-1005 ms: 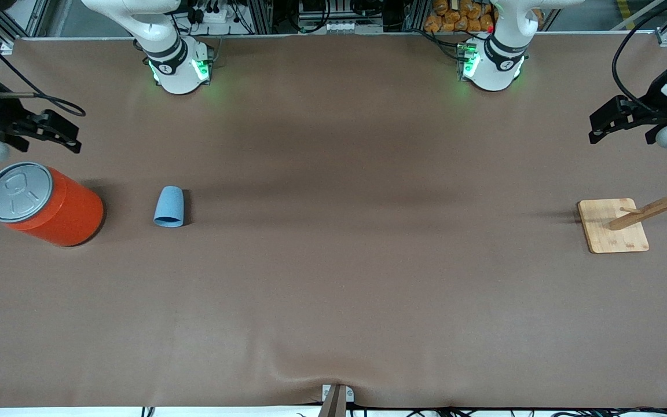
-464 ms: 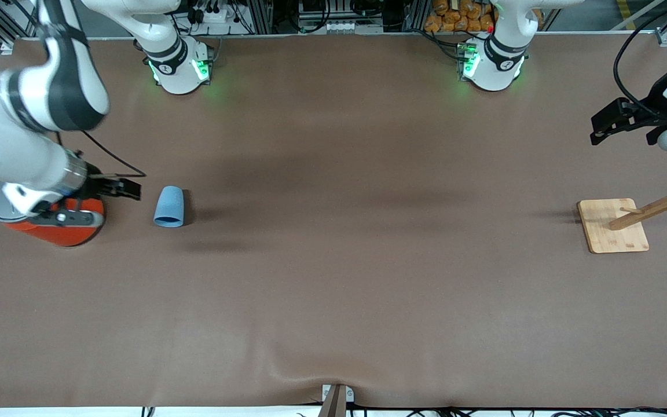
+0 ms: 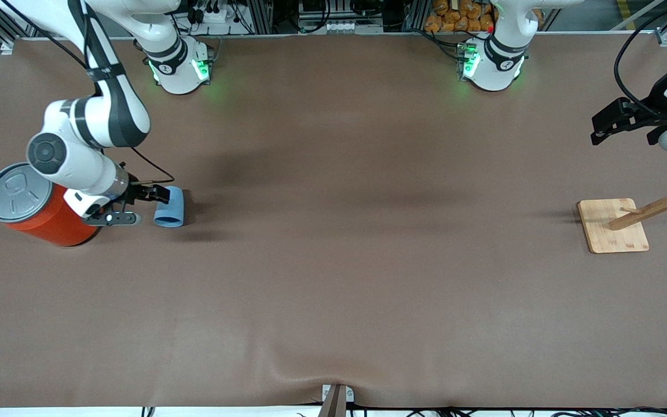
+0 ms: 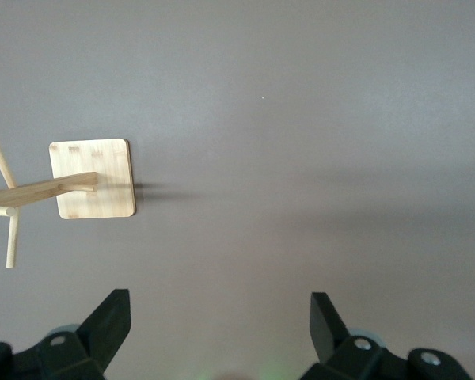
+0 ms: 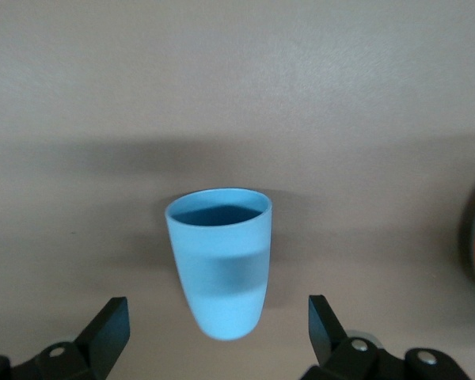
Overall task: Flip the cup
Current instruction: 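Reach the right gripper to the lying blue cup and grasp it, then lift the blue cup with the right gripper toward the table middle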
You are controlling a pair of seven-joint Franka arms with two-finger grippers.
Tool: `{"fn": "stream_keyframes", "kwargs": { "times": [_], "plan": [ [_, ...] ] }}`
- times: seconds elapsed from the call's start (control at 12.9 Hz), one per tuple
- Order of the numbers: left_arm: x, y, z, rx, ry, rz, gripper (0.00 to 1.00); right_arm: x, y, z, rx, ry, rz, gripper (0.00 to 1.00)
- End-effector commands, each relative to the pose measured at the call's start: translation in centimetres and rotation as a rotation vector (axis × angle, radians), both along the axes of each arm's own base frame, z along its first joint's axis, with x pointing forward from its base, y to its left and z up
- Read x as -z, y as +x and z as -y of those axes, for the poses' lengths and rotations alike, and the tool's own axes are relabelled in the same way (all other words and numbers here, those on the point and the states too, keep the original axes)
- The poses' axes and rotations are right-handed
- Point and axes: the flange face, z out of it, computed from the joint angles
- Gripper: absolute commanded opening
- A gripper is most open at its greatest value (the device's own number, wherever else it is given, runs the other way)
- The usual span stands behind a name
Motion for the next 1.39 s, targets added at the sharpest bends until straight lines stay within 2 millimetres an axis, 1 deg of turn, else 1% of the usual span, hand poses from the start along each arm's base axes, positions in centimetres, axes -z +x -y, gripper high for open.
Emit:
{"fn": "stream_keyframes", "kwargs": {
  "times": [0.0, 0.08, 0.31, 0.54, 0.7, 0.85, 0.93, 1.01, 1.08, 1.16, 1.24, 1.31],
  "plan": [
    [-0.5, 0.0, -1.0, -0.007, 0.005, 0.0, 1.0, 1.9, -0.6, 0.6, -0.02, 0.02, 0.017, 1.0],
    [-0.5, 0.0, -1.1, -0.007, 0.004, 0.002, 1.0, 2.9, -1.0, 0.7, -0.019, 0.021, 0.008, 1.0],
    [-0.9, -0.2, -1.0, -0.003, 0.004, 0.006, 1.0, 5.1, -2.3, 0.5, -0.022, 0.022, 0.031, 1.0],
    [-0.9, -0.2, -0.9, -0.001, 0.004, 0.007, 1.0, 7.3, -2.4, 0.6, -0.019, 0.025, 0.038, 1.0],
    [-0.8, -0.2, -1.0, -0.003, 0.004, 0.005, 1.0, 8.9, -2.3, 0.1, -0.026, 0.029, 0.057, 1.0],
    [-0.9, -0.2, -0.9, -0.001, 0.004, 0.008, 1.0, 10.0, -2.2, -0.1, -0.026, 0.031, 0.07, 1.0],
    [-0.9, -0.2, -0.9, -0.001, 0.004, 0.01, 1.0, 10.1, -2.2, -0.1, -0.026, 0.032, 0.069, 0.79],
    [-0.9, -0.2, -0.9, -0.001, 0.004, 0.01, 1.0, 10.0, -2.1, -0.5, -0.034, 0.032, 0.069, 0.52],
    [-0.9, -0.2, -0.9, -0.001, 0.004, 0.01, 1.0, 9.6, -1.6, -1.3, -0.049, 0.034, 0.069, 0.27],
    [-0.9, -0.2, -1.0, -0.002, 0.004, 0.01, 1.0, 8.7, -0.7, -2.2, -0.062, 0.036, 0.059, 0.22],
    [-1.0, -0.2, -1.0, -0.003, 0.004, 0.011, 1.0, 7.4, 0.7, -2.8, -0.065, 0.037, 0.033, 0.17],
    [-1.0, -0.2, -1.0, -0.003, 0.004, 0.011, 1.0, 5.4, 2.4, -3.7, -0.066, 0.049, -0.004, 0.14]
  ]
}}
